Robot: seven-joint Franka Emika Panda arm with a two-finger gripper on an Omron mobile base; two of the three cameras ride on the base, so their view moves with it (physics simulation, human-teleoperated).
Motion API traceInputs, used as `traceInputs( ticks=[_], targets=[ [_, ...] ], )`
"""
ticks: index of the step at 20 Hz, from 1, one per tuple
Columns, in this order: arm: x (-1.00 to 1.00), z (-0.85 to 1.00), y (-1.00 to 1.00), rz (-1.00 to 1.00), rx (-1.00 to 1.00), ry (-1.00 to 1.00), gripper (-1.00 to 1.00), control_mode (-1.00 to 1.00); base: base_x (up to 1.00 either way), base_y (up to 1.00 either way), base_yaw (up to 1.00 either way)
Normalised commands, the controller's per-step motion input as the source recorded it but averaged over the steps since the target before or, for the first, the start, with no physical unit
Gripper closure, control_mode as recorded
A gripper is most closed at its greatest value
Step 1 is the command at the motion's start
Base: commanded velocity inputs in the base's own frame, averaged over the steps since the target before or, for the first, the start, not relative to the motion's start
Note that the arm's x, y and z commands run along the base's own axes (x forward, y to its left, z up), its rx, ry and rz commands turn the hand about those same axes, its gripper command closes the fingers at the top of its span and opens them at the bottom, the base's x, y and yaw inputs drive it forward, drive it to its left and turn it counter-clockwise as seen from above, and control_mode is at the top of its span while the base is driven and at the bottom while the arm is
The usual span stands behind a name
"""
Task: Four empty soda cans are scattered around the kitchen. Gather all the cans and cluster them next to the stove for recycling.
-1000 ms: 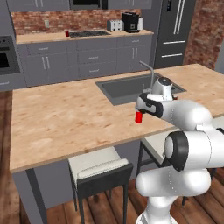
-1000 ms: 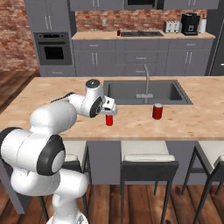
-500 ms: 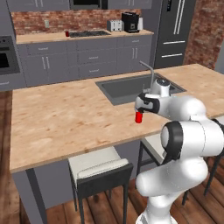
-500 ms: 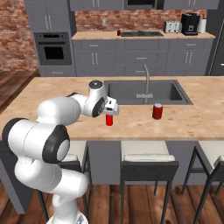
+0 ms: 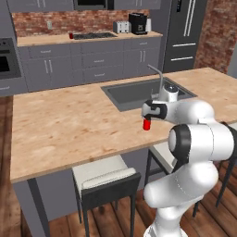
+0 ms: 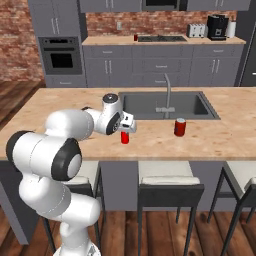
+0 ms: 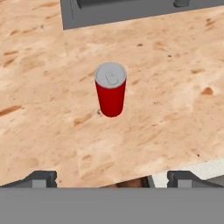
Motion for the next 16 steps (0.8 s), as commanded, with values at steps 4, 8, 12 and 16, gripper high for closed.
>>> traceInputs(
  ticks=[4, 8, 12, 16],
  targets=[
    [0.18, -0.01, 0.0, 0.0, 0.0, 0.0, -1.0, -1.0, 0.0, 0.0, 0.0],
    [0.14, 0.0, 0.0, 0.0, 0.0, -0.02, -1.0, -1.0, 0.0, 0.0, 0.0],
    [0.16, 0.0, 0.0, 0.0, 0.0, -0.01, -1.0, -1.0, 0.0, 0.0, 0.0],
    [0.13, -0.05, 0.0, 0.0, 0.0, 0.0, -1.0, -1.0, 0.0, 0.0, 0.0]
  ],
)
